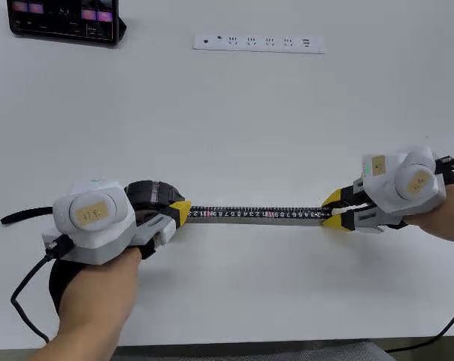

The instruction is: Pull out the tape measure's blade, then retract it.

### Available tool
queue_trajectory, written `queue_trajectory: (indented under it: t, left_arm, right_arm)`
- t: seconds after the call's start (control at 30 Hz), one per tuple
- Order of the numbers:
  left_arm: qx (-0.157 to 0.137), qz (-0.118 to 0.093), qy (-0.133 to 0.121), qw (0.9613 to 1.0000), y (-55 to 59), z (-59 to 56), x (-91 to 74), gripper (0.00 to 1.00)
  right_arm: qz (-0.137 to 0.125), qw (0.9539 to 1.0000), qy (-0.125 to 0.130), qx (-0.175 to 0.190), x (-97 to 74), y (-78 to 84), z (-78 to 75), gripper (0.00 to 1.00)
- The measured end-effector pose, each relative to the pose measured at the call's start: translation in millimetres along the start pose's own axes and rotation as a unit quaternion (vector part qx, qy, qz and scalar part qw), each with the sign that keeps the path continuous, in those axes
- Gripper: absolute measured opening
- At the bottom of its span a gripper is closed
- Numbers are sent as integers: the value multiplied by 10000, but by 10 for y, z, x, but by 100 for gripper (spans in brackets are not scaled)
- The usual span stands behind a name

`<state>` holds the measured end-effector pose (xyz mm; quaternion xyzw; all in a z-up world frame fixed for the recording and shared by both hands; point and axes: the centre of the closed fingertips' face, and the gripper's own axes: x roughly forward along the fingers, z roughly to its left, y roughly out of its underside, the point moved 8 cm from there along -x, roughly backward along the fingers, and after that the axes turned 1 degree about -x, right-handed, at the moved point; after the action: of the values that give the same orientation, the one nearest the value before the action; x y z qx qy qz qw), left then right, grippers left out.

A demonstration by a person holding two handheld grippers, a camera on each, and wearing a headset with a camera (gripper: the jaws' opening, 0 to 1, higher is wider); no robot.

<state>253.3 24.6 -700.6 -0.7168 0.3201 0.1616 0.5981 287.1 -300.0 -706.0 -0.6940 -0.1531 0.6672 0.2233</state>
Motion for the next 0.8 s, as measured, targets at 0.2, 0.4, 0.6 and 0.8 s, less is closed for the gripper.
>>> queue_trajectory:
  t: [0.2,0.4,0.6,0.8]
  left_arm:
    - [-53,-8,32,10000,-1,-3,-6,58]
    - [-73,-15,63,10000,-4,5,-4,58]
    - [-103,-16,96,9999,-6,10,-3,58]
    - [-132,-27,122,9998,-3,17,-2,58]
  right_arm:
    - [25,10000,-6,-48,25,-45,-6,11]
    - [12,10000,-32,-85,59,-98,-6,11]
    - [-23,9999,-52,-86,93,-158,-19,11]
    - [-71,9999,-63,-113,127,-226,-27,11]
